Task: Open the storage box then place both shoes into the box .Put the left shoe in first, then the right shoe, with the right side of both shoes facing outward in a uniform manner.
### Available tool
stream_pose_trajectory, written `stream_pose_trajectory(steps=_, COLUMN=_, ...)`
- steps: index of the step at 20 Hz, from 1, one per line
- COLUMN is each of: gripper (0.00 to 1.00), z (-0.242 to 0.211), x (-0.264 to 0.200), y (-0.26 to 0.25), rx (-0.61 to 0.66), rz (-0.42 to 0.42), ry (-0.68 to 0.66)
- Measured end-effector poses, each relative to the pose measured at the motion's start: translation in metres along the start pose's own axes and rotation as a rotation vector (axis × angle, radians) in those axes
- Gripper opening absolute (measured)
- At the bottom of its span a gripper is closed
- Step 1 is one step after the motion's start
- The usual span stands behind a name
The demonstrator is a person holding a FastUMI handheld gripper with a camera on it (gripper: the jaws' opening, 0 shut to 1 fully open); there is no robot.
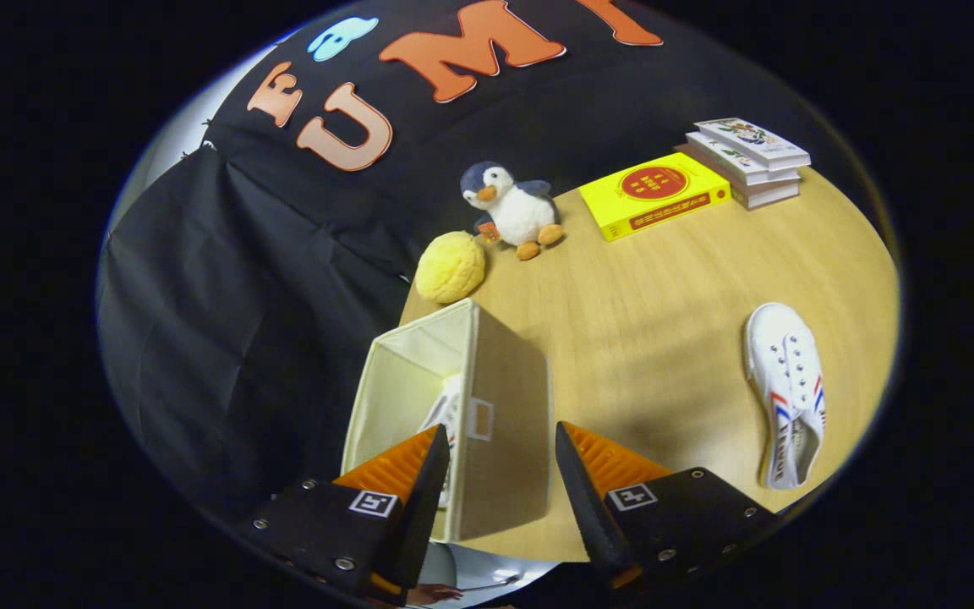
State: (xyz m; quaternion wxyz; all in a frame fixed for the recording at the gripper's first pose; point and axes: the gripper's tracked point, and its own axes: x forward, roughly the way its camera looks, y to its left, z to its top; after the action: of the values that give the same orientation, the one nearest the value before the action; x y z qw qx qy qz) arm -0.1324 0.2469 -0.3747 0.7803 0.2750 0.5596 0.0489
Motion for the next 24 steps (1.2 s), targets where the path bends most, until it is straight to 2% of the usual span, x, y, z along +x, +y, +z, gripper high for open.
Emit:
stream_pose_trajectory(steps=6, gripper=0.88, z=-0.009, x=-0.026, y=-0.109, rx=-0.079, rz=-0.168, ry=0.021)
stream_pose_trajectory(steps=13, gripper=0.87, z=-0.018, x=-0.061, y=-0.231, rx=-0.154, rz=-0.400, ry=0.056)
stream_pose_trajectory(steps=17, gripper=0.83, z=-0.051, x=-0.056, y=-0.257, rx=-0.148, rz=-0.425, ry=0.162)
stream_pose_trajectory(steps=24, gripper=0.73, z=-0.057, x=-0.048, y=-0.285, rx=-0.302, rz=-0.518, ry=0.217)
